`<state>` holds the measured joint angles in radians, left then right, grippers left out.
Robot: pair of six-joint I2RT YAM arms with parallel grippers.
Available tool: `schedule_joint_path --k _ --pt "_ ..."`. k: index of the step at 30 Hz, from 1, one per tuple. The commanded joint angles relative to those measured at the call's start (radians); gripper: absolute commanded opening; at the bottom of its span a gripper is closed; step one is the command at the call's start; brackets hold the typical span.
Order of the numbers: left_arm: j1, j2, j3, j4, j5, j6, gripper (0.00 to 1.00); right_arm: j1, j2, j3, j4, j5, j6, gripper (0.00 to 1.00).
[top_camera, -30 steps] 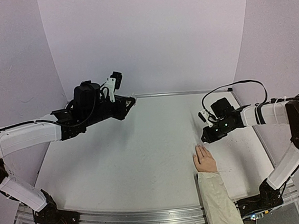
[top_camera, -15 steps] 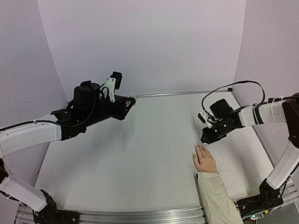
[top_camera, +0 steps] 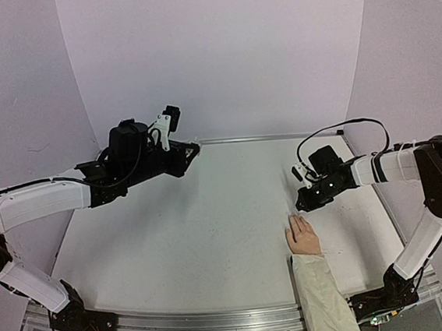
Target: Paint the nails
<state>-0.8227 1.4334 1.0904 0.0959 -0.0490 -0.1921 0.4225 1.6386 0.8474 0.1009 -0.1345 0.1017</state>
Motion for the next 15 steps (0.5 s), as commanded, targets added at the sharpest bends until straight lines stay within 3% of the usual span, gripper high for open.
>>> schedule_joint_path --k 1,15 --pt "0.005 -0.035 0.014 0.035 -0.015 0.001 0.0 0.006 0.02 0.042 -0.018 0.011 0.004 0.0" --pt "0.005 -0.042 0.01 0.034 -0.019 0.003 0.0 0.007 0.05 0.078 -0.013 0.031 0.003 0.0"
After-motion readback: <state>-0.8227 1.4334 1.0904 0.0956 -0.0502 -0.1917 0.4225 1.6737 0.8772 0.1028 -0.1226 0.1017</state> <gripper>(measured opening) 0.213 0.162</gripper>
